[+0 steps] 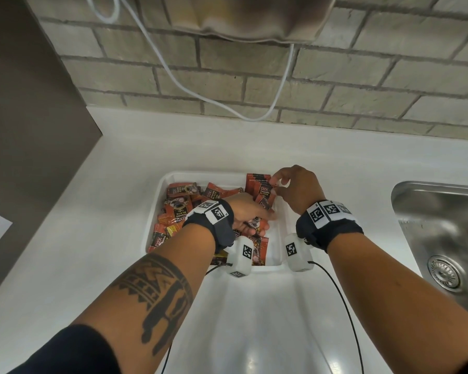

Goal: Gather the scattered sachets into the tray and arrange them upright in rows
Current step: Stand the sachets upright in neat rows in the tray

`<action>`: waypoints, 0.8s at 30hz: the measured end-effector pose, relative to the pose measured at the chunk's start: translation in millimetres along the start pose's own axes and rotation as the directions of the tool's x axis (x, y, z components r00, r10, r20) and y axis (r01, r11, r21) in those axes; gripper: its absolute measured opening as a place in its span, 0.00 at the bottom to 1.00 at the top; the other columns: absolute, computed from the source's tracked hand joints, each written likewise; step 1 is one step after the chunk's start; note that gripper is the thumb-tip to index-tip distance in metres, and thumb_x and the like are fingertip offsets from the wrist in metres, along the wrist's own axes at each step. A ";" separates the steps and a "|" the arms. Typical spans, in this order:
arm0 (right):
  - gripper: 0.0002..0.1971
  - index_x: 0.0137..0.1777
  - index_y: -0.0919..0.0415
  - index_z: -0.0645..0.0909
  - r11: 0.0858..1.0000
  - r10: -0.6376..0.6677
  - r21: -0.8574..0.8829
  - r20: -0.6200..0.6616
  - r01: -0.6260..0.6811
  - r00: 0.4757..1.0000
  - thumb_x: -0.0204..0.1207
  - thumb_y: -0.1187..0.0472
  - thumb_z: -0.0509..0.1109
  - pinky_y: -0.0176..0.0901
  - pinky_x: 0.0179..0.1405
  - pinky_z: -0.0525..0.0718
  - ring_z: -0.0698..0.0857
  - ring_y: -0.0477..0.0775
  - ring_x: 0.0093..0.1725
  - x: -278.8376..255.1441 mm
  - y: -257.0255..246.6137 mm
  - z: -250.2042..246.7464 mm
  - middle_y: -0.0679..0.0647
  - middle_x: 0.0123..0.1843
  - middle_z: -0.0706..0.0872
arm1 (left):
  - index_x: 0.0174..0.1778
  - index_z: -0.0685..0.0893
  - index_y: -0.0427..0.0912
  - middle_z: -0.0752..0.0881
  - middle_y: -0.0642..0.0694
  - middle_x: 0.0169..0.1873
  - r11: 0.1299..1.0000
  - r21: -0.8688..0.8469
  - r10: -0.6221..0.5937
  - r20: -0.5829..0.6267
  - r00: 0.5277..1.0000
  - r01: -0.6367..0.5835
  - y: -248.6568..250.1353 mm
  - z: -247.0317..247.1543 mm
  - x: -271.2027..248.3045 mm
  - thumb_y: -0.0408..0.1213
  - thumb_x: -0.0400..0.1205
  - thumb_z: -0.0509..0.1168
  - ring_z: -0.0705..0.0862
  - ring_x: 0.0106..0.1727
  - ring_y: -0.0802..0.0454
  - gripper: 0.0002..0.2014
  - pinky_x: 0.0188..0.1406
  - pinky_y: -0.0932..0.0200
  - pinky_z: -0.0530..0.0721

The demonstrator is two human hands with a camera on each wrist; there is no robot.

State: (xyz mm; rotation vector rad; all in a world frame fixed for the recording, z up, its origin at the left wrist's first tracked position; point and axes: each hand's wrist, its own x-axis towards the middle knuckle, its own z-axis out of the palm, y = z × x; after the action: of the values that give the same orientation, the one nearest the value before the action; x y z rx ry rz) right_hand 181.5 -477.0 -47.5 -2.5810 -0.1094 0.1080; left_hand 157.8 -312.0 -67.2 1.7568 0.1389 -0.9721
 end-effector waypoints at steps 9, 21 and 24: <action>0.03 0.49 0.48 0.87 0.999 -0.042 0.025 -0.031 0.042 0.999 0.78 0.57 0.75 0.32 0.38 0.71 0.80 0.46 0.46 -5.7 -0.3 -5.0 0.46 0.48 0.82 | 0.64 0.84 0.25 0.91 0.38 0.45 0.992 -0.129 -0.011 0.006 1.000 0.012 -2.0 -0.5 -6.0 0.33 0.84 0.72 0.90 0.41 0.48 0.17 0.34 0.63 0.91; 0.04 0.45 0.48 0.90 0.920 -0.075 0.392 0.218 -0.017 0.973 0.73 0.56 0.81 0.44 0.55 0.84 0.88 0.46 0.44 -16.9 -2.9 -24.2 0.52 0.44 0.93 | 0.65 0.87 0.37 0.92 0.44 0.53 0.918 -0.329 0.215 -0.054 0.975 -0.220 -4.4 -11.7 -20.3 0.28 0.76 0.79 0.91 0.54 0.51 0.20 0.45 0.60 0.90; 0.04 0.45 0.52 0.90 0.929 -0.062 0.371 0.194 -0.015 0.979 0.73 0.61 0.81 0.50 0.56 0.84 0.88 0.55 0.45 -16.8 -4.9 -27.5 0.59 0.46 0.92 | 0.66 0.87 0.37 0.92 0.40 0.58 0.925 -0.306 0.217 -0.057 0.975 -0.224 -5.6 -11.3 -20.8 0.30 0.76 0.79 0.91 0.57 0.48 0.21 0.45 0.59 0.90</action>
State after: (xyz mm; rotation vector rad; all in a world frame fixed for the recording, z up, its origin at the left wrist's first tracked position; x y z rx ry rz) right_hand 167.3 -488.9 -20.7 -2.1836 -0.1773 0.3500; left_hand 147.2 -292.9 -56.5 1.4566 0.0993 -0.7235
